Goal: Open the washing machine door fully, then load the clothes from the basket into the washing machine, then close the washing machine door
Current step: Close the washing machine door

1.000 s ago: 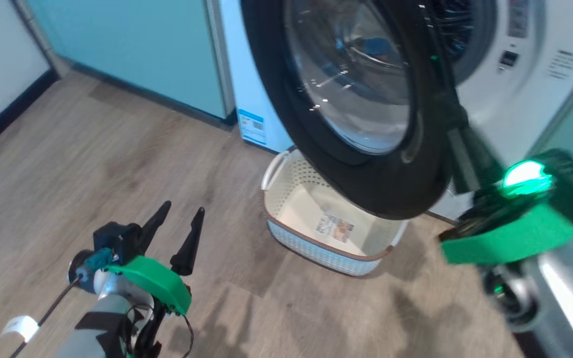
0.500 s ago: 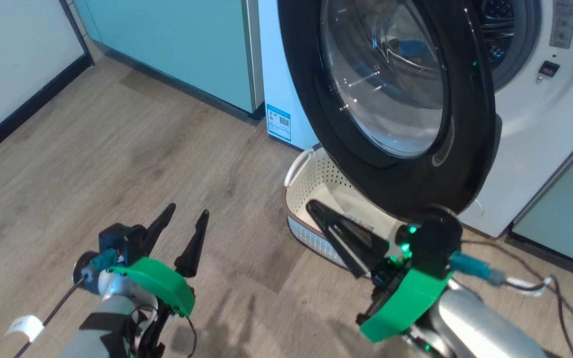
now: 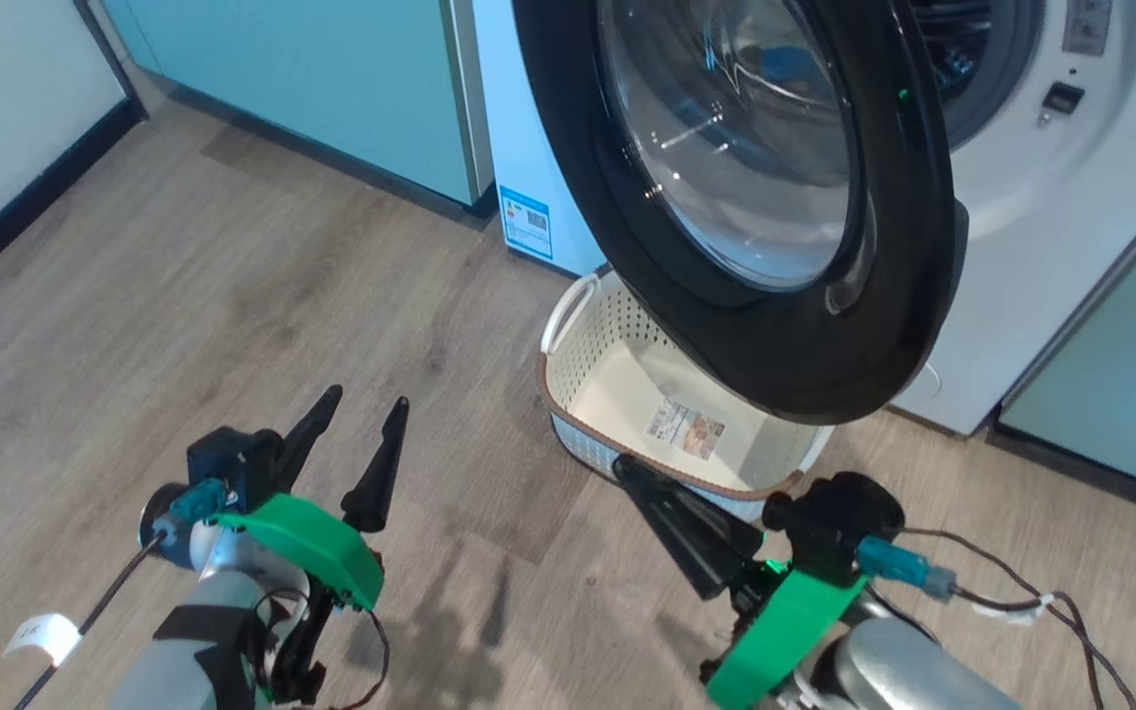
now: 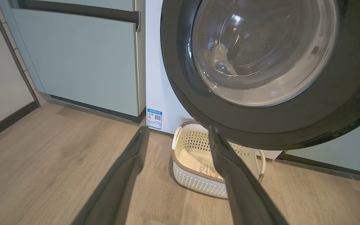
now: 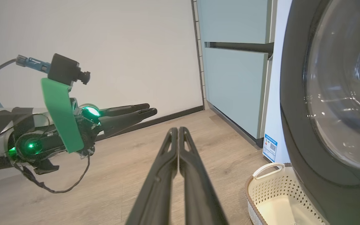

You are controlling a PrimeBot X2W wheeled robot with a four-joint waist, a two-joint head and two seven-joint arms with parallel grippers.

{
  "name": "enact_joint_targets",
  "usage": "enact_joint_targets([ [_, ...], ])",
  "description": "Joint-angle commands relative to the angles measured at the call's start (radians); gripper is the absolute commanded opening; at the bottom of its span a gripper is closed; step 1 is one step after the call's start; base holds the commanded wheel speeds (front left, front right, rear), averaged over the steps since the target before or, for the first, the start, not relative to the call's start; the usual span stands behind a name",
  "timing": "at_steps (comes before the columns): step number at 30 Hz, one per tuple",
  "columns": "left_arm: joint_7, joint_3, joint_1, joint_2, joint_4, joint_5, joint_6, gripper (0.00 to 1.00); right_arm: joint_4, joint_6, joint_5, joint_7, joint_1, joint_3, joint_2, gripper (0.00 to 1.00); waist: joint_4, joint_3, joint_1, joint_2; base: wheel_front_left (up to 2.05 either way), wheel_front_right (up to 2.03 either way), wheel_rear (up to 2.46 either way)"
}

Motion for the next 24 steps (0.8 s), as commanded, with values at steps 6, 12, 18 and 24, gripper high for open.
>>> enact_joint_targets([
  [6,-0.006,0.041,-0.077,0.019,-0.036,-0.001,-0.001,1.0,0.009,0.005,-0.015,-0.007,-0.072,-0.046,0.029,0.0,-0.023,0.046,0.0,0.0,0.0,0.0,0.0],
  [12,-0.006,0.044,-0.095,0.014,-0.041,0.003,-0.001,1.0,0.055,0.005,-0.039,-0.007,-0.107,-0.128,0.053,0.0,-0.053,0.092,0.0,0.0,0.0,0.0,0.0],
  [18,-0.006,0.041,-0.114,0.009,-0.05,0.005,-0.001,1.0,0.088,0.005,-0.064,-0.007,-0.142,-0.196,0.069,0.0,-0.075,0.134,0.0,0.0,0.0,0.0,0.0],
  [24,-0.006,0.034,-0.14,0.003,-0.055,0.007,-0.001,1.0,0.125,0.005,-0.078,-0.007,-0.178,-0.279,0.077,0.0,-0.077,0.17,0.0,0.0,0.0,0.0,0.0],
])
